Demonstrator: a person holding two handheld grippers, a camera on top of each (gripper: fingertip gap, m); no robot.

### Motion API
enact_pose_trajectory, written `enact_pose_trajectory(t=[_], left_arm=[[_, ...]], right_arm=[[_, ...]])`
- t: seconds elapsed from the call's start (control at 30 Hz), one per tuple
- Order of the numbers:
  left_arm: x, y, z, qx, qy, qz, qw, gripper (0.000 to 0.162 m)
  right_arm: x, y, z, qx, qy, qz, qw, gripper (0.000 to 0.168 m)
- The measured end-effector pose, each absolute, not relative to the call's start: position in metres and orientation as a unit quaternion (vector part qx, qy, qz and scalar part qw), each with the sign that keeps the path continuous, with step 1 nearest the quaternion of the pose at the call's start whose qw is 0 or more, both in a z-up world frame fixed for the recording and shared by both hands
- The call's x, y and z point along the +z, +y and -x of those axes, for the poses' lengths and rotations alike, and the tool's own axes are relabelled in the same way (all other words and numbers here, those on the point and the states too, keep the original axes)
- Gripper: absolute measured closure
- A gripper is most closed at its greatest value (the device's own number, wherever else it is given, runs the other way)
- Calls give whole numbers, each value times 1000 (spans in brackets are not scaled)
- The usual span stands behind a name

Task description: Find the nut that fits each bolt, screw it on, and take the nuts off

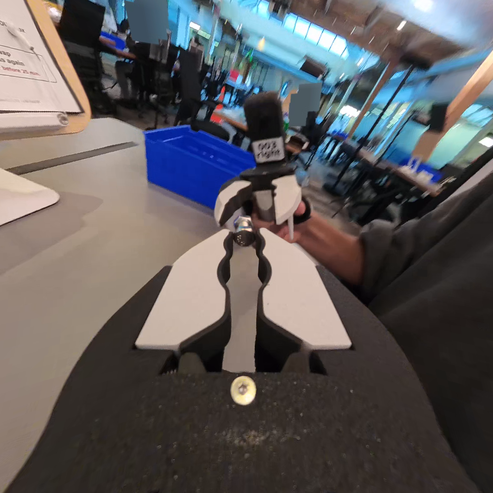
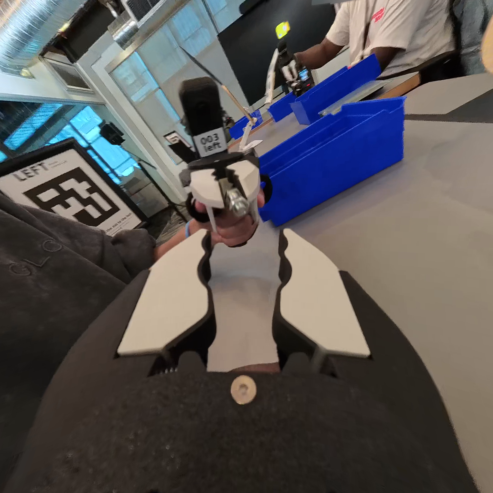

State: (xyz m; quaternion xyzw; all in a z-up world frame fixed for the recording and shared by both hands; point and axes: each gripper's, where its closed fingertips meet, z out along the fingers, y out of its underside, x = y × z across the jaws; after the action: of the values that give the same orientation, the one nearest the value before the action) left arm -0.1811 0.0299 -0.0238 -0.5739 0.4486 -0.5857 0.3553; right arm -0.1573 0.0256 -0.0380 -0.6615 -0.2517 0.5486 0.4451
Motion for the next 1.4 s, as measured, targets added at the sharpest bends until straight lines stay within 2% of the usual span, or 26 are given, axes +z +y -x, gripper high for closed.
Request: enact_pose_trajectory(t=[0.1, 0.33, 0.53, 0.77, 0.93, 1.13, 1.2, 1.3, 1.4], left_arm=[[-15, 26, 183, -637, 425, 550, 334, 147], [-21, 17, 176, -645, 436, 541, 319, 147], [-27, 10, 175, -631, 457, 543, 313, 147], [-18, 3, 176, -640, 462, 529, 312, 147], [-26, 6, 175, -631, 463, 540, 309, 147], [-16, 6, 178, -648, 453, 527, 312, 147], [-22, 7, 178, -641, 458, 533, 309, 147], [-29, 9, 177, -629, 462, 544, 309, 147], [-25, 8, 178, -636, 460, 537, 309, 147]], right_arm=[[-36, 11, 164, 612, -262, 631, 399, 111], [-25, -5, 180, 635, -285, 600, 395, 112], [1, -5, 171, 622, -279, 571, 457, 118], [-18, -9, 176, 606, -307, 601, 421, 118], [10, -7, 168, 604, -290, 563, 484, 119], [-23, -10, 179, 608, -310, 602, 416, 118], [-12, -8, 182, 599, -306, 592, 443, 112], [6, -5, 174, 589, -302, 572, 485, 117], [-11, 0, 169, 566, -303, 602, 474, 118]])
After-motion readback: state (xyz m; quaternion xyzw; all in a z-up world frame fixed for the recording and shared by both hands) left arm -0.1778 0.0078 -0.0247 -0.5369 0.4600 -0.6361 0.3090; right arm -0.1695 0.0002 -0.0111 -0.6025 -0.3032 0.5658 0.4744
